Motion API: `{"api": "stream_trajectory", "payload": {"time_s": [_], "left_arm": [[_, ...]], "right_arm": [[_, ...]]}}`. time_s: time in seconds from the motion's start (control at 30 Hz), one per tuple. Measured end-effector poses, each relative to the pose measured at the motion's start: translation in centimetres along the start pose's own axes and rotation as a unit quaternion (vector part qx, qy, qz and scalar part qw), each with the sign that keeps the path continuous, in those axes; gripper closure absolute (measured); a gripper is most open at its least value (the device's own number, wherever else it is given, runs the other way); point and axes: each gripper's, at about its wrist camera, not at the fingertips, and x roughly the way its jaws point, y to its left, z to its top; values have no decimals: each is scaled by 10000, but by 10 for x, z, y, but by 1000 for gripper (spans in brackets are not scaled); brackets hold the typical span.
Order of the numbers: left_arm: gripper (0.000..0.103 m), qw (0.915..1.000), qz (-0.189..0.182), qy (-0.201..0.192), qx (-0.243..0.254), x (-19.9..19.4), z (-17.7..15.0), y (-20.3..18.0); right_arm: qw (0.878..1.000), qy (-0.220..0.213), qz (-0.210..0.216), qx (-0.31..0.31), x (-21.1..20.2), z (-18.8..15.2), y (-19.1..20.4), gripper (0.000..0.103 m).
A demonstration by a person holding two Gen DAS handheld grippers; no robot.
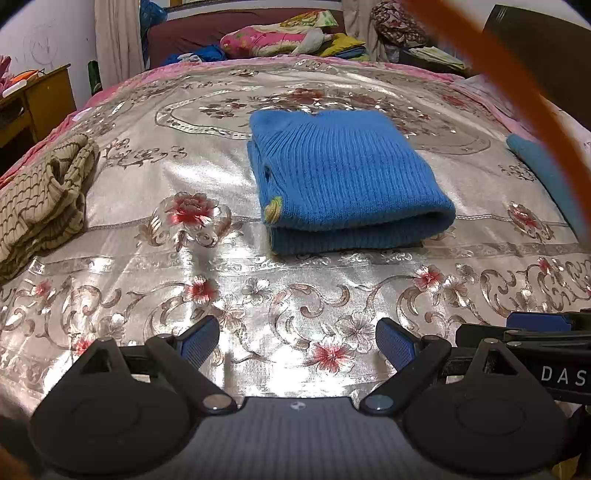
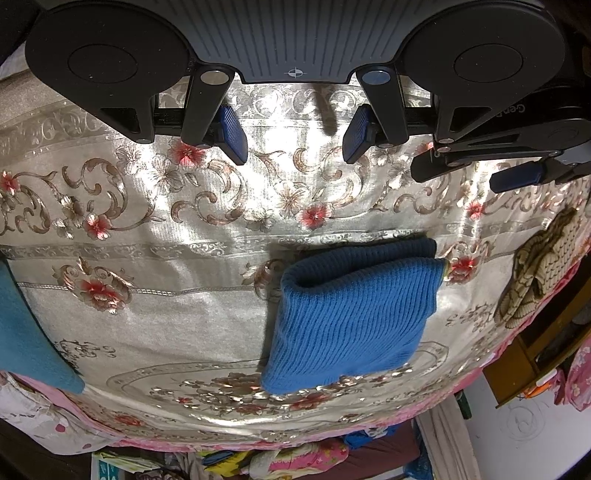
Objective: Fold small clothes
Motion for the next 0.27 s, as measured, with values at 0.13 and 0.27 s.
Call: {"api": "stream_trajectory", "payload": {"time_s": [0.13,0.27], "left_arm": [[7,10000,-8,11,-19,0,-1,1],[7,10000,11,-1,-10,0,-1,1]], "right_arm": [[10000,0,3,0,0,0,0,46],[10000,-3,-3,-4,0,0,0,46]]}}
